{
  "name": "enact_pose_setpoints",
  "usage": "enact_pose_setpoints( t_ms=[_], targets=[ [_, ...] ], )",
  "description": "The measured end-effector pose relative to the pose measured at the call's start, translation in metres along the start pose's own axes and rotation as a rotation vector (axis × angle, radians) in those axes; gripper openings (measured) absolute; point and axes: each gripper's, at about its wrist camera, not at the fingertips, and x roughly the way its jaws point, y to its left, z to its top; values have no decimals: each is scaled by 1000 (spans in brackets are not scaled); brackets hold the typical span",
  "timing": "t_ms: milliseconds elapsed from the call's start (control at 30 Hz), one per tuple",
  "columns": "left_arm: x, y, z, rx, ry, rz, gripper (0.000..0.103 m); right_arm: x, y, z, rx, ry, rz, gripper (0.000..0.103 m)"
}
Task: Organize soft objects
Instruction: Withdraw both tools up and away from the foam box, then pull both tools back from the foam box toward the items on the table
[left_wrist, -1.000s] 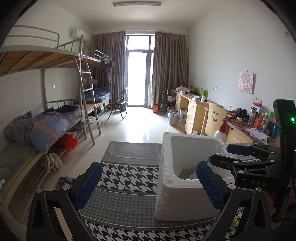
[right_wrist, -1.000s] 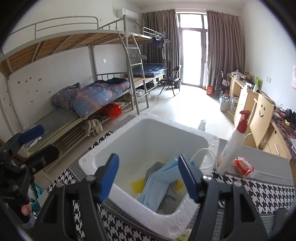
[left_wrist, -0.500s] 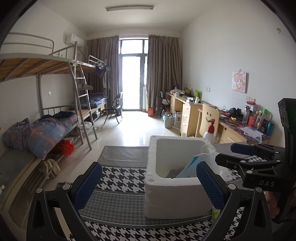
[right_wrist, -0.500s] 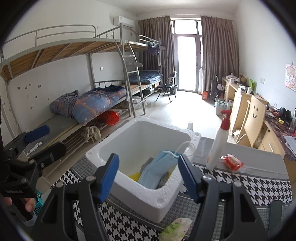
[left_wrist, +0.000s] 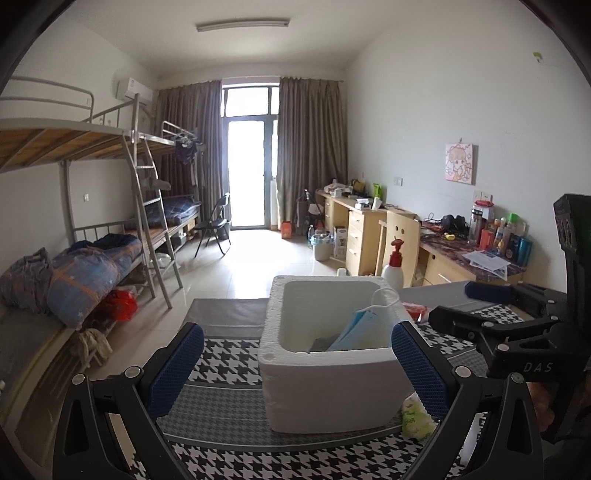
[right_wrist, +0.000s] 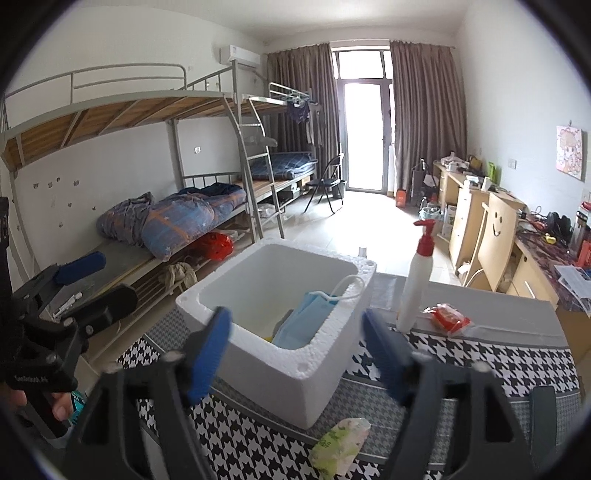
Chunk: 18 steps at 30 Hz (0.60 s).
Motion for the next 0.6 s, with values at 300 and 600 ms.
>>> enact_pose_setpoints(
  t_ms=[300,600],
  targets=[
    [-7,-10,1,9,-20,-20,102,-15,-4,0,5,-45,-26,93],
    [-15,-17,-1,13,-37,-62,102,-29,-10,-8,19,-64,-39,93]
  ],
)
